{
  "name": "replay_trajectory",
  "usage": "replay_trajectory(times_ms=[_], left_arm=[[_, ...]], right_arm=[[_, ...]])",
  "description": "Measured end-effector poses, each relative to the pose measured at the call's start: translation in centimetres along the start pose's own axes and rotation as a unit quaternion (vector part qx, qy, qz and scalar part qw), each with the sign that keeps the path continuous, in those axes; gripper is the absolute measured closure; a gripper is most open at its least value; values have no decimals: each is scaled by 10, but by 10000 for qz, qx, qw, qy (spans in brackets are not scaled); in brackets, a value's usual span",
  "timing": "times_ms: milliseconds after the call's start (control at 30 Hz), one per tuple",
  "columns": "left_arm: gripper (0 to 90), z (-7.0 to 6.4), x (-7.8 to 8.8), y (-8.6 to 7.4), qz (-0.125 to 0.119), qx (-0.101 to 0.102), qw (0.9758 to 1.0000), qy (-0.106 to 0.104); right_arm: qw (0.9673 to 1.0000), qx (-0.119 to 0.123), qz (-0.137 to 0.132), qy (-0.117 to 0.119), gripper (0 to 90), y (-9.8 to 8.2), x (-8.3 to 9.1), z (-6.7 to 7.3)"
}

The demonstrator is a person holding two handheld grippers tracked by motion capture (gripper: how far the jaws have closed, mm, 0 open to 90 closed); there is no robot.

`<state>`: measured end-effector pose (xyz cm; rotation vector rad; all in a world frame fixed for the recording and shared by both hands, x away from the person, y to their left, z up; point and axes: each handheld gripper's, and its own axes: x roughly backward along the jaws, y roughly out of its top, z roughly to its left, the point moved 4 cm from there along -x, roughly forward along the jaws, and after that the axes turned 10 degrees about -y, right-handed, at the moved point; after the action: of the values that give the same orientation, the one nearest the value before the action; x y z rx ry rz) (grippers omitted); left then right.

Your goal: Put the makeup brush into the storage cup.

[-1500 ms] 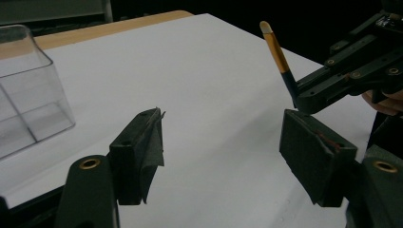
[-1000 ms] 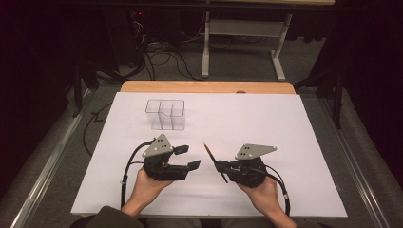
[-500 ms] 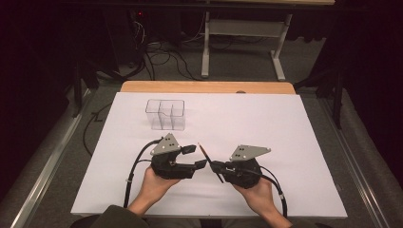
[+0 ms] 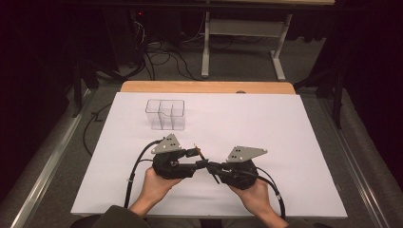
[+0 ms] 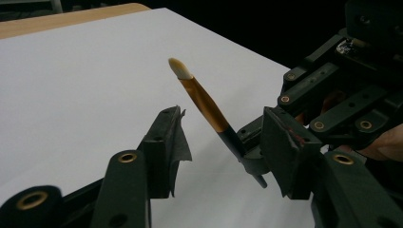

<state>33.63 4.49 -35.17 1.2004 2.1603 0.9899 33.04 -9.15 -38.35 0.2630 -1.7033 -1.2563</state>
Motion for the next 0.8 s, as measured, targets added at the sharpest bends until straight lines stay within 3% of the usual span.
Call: replay_trajectory(times_ms=[400,800], left_arm=[[578,0,-1,-2,124,248,9995,-152],[705,-1,0,-2,83,158,9997,-176]], right_arm=[[9999,98,-108,-10,850,1,0,4],[9997,206,-111,-28,850,0,0,8]])
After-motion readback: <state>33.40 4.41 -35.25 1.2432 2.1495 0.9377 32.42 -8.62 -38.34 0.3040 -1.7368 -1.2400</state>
